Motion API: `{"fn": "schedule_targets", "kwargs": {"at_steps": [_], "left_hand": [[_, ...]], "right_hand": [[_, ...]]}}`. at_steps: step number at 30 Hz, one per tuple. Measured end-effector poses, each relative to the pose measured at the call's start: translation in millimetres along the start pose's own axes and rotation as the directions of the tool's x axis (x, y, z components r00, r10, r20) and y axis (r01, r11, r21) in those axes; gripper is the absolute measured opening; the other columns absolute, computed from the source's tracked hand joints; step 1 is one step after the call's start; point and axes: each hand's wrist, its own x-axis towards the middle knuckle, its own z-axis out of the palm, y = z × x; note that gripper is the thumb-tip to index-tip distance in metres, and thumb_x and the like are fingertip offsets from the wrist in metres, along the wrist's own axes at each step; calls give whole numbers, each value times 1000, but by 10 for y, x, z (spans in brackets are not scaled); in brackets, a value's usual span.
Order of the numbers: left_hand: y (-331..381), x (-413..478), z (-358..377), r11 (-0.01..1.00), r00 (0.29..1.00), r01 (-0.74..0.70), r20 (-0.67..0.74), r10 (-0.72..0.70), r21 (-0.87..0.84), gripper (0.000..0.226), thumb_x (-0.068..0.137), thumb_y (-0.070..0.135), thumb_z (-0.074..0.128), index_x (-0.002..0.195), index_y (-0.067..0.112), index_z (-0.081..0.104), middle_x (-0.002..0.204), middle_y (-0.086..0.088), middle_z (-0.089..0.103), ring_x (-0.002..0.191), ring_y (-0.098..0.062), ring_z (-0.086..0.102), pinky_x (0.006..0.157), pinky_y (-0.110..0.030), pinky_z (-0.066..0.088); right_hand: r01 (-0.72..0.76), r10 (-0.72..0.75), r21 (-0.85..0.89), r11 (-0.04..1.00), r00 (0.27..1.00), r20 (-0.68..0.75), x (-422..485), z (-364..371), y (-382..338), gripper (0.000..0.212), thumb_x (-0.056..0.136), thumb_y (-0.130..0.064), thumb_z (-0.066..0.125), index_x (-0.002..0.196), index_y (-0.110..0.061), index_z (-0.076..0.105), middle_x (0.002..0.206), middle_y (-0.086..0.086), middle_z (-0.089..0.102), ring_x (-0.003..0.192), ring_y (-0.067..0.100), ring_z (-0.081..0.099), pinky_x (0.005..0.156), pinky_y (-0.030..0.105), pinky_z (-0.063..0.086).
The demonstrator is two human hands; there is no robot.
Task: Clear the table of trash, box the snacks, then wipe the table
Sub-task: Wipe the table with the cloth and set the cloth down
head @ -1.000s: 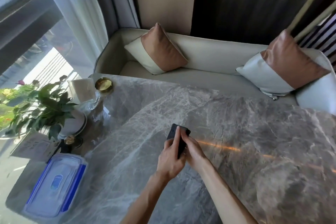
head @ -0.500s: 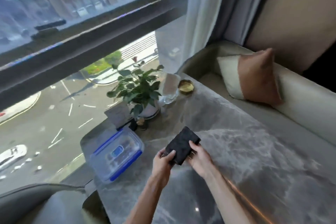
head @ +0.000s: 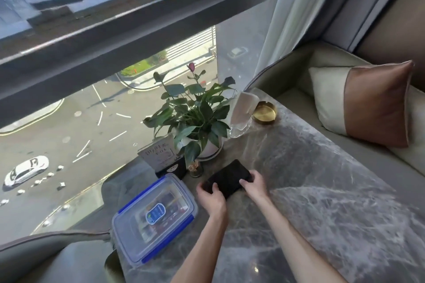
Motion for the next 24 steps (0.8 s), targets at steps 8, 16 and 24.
{"fn": "schedule_targets", "kwargs": {"at_steps": [8, 16, 24], "left_hand": [[-54, 136, 79, 965, 998, 26, -63, -10, 261, 51, 91, 4, 55, 139, -1, 38, 141, -29, 40, 135, -42, 35, 114, -46, 29], [-98, 92, 95, 988, 984, -62, -155, 83, 140, 35, 90, -2, 54, 124, 0, 51, 123, -23, 58, 118, -37, 54, 106, -45, 41], [-62, 60, 128, 987, 985, -65, -152, 87, 148, 40, 92, 3, 54, 131, -3, 45, 133, -28, 48, 127, -40, 44, 112, -47, 34]], "right_hand": [[96, -132, -230, 969, 980, -147, 119, 67, -36, 29, 90, -17, 63, 118, -9, 63, 121, 18, 57, 118, 33, 53, 100, 34, 39], [170, -187, -257, 952, 981, -43, 271, 6, -27, 24, 84, -13, 70, 108, -10, 68, 108, 12, 71, 104, 29, 65, 96, 38, 49], [220, -222, -297, 929, 975, 28, 315, -27, -22, 31, 86, -19, 68, 116, -11, 66, 114, 12, 67, 111, 28, 62, 100, 38, 48]]}}
